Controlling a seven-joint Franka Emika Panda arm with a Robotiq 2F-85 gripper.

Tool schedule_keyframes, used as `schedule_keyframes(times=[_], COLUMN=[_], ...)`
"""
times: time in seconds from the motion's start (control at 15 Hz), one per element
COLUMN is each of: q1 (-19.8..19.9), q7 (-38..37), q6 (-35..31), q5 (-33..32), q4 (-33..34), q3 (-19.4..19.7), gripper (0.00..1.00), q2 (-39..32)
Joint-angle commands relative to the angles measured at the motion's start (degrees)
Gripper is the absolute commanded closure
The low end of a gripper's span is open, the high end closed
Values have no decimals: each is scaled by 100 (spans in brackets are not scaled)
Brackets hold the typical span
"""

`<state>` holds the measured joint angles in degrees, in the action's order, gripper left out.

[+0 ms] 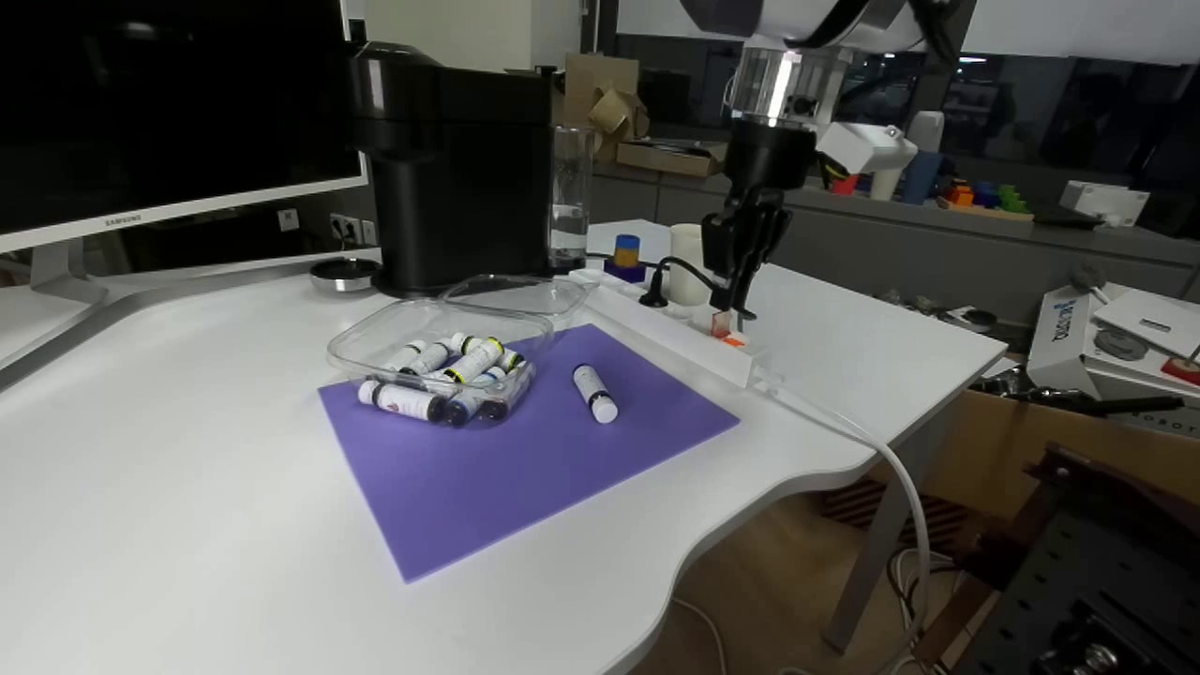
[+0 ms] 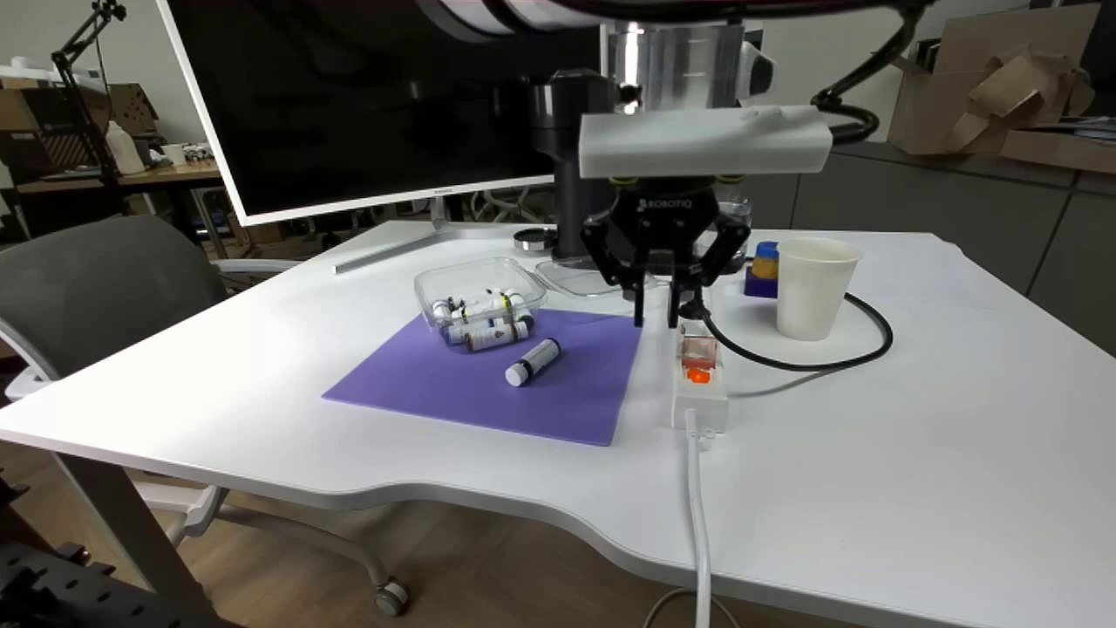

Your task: Switch off the extension cord

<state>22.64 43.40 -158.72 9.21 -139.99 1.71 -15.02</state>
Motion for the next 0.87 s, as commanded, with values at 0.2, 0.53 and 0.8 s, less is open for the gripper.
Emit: schedule_keyframes(times=[0.2,0.53,0.8], q1=[-479,-730,-822], q7=[-650,-961,-1487], q6=[75,-38,-101], q5=[-133,-238,-1029], q4=[-973,-1291,-1532], q3=[390,621,778], gripper=[20,0,0], q2=[1268,1672,1857])
